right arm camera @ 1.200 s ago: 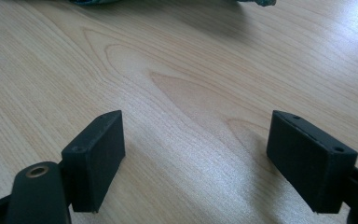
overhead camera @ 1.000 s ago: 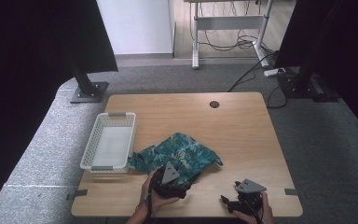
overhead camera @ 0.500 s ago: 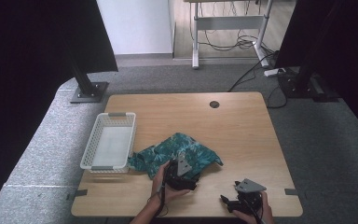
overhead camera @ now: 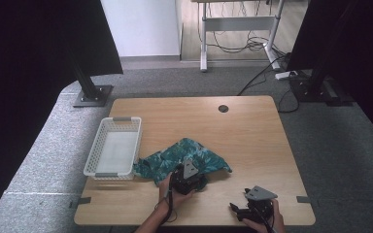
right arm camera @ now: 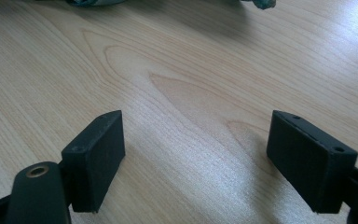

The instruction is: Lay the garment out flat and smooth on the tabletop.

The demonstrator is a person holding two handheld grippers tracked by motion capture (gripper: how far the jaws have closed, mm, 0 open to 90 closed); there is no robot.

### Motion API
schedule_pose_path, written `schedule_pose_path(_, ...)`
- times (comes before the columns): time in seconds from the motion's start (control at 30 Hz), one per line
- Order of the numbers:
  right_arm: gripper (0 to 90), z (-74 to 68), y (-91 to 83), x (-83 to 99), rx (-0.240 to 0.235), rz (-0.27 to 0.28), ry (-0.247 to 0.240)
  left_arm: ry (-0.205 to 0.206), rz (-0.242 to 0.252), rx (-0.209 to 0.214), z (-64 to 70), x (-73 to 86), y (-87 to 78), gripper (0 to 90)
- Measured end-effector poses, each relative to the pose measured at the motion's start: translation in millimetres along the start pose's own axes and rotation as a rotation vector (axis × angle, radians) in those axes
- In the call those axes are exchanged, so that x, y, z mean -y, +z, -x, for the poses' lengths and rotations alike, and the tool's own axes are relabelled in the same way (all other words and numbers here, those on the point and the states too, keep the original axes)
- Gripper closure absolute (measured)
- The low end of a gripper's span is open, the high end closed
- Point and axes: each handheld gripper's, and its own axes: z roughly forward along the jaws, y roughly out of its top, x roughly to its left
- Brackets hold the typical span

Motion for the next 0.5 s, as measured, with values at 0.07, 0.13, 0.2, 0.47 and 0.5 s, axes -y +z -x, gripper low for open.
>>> schedule_pose_path(0.07, 18.9, 0.0, 0.0, 0.0, 0.001, 0.0, 0.0, -0.038, -0.001, 0.056, -6.6, 2.8, -2.3, 78.9)
schedule_pose_path(0.13, 18.9, -0.1, 0.0, 0.0, 0.001, 0.0, 0.001, -0.054, -0.001, 0.074, -9.2, 3.9, -3.2, 80.7)
schedule_pose_path(0.2, 18.9, -0.1, 0.0, 0.0, 0.001, 0.0, 0.001, -0.094, 0.013, 0.127, -15.4, 6.0, -6.4, 85.5)
schedule_pose_path(0.47, 19.0, -0.1, 0.1, -0.2, 0.003, -0.001, 0.003, -0.155, 0.076, 0.208, -24.5, 1.6, -29.0, 87.0)
schedule_pose_path(0.5, 19.0, -0.1, 0.1, -0.2, 0.003, -0.001, 0.003, -0.155, 0.076, 0.208, -24.5, 1.6, -29.0, 87.0)
